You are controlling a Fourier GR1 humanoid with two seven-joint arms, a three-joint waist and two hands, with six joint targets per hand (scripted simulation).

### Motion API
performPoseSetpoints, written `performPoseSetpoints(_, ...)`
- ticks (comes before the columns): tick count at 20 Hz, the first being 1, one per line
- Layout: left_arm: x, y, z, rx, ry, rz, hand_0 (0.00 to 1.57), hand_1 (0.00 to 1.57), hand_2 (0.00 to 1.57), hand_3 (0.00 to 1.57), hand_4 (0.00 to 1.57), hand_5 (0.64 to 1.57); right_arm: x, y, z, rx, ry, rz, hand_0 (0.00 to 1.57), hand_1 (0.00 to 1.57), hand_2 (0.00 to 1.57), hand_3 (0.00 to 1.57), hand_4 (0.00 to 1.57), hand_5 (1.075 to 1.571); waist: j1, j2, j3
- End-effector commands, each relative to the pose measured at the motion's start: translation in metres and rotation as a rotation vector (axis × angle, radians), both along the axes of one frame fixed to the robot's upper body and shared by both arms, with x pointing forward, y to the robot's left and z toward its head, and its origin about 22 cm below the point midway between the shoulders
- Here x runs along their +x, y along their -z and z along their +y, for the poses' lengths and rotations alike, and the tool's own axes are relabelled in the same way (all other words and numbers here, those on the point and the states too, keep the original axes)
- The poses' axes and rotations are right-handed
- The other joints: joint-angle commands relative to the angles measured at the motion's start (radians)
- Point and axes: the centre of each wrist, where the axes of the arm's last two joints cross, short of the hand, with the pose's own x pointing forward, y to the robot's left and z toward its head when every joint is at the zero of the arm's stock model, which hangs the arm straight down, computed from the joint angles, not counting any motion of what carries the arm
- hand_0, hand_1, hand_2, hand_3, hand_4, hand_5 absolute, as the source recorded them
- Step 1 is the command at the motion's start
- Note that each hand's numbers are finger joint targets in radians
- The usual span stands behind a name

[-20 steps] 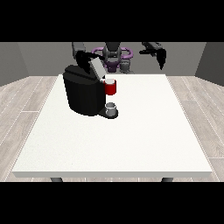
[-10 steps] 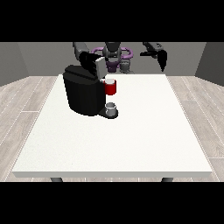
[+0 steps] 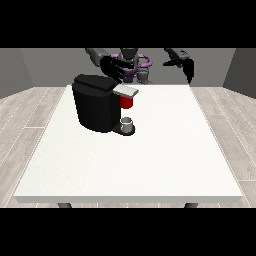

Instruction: Insert the coffee pod into the coffee machine and close the lid

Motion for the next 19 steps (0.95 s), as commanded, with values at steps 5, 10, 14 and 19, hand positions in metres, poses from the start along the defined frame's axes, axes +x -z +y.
performPoseSetpoints(5,0.001,0.002,-0.023,-0.024,0.018,0.02,0.0,0.0,0.0,0.0,0.15,1.571,0.0,0.008,0.018,-0.033,-0.03,-0.021,0.0,0.0,0.0,0.0,0.07,1.571,0.004,-0.015,0.0005)
performPoseSetpoints(10,-0.01,0.013,-0.001,-0.022,0.021,0.006,0.0,0.0,0.0,0.0,0.2,1.571,-0.003,-0.004,0.02,0.06,-0.119,-0.024,0.0,0.0,0.0,0.0,0.13,1.571,-0.024,-0.059,0.0004)
performPoseSetpoints(14,-0.015,0.021,0.001,-0.014,-0.04,0.034,0.0,0.0,0.0,0.0,0.17,1.571,-0.035,0.044,0.035,0.154,-0.181,0.001,0.0,0.0,0.0,0.0,0.28,1.571,-0.078,-0.131,0.0006)
performPoseSetpoints(19,-0.04,0.053,0.0,-0.044,-0.074,0.057,0.0,0.0,0.0,0.0,0.19,1.571,-0.082,0.112,0.014,0.261,-0.09,0.118,0.0,0.0,0.0,0.0,0.16,1.571,-0.133,-0.182,0.0005)
